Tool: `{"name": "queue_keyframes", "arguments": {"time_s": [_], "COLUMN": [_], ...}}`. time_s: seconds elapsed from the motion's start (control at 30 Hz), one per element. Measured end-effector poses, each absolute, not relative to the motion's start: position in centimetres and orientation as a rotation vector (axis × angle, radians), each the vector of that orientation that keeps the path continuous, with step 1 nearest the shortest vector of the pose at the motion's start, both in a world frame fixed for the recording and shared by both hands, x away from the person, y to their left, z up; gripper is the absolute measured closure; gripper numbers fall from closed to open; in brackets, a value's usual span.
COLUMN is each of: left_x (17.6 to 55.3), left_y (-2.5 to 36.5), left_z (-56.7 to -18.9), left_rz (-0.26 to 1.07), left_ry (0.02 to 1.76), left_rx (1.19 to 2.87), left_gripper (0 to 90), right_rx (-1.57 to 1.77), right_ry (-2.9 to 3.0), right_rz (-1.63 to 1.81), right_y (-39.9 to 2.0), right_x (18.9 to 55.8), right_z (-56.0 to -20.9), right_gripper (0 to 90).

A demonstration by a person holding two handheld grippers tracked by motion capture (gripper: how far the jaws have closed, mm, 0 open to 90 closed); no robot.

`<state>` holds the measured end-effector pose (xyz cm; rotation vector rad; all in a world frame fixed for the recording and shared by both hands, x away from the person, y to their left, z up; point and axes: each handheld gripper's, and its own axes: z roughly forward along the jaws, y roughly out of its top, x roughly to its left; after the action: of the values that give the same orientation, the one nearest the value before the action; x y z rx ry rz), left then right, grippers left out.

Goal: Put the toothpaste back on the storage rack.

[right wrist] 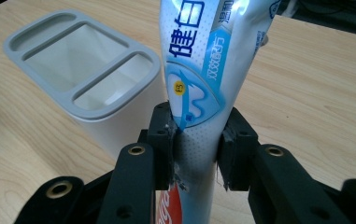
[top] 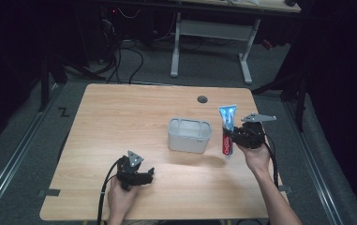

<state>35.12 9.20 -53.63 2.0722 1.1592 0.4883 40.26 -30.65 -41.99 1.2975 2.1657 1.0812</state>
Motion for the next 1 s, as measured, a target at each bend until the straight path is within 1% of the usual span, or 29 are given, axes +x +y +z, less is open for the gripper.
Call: {"name": "queue_keyframes", "arguments": {"time_s": [0.53,1.0], "left_x": [35.1,35.1], "left_y": [9.2,9.2], "left_z": [-53.6,-53.6], "left_rz": [0.488,0.489], "left_ry": [1.159,1.159], "left_rx": [2.072,2.073], "left_gripper": [16.3,16.2], "right_rx": [1.174,1.119], "right_ry": [2.174,2.205], "right_rz": [1.142,1.21], "right_y": [-29.4,-28.4], "right_x": [38.7,38.9], "right_z": [-38.9,-37.0], "right_gripper": [70.6,71.2]}}
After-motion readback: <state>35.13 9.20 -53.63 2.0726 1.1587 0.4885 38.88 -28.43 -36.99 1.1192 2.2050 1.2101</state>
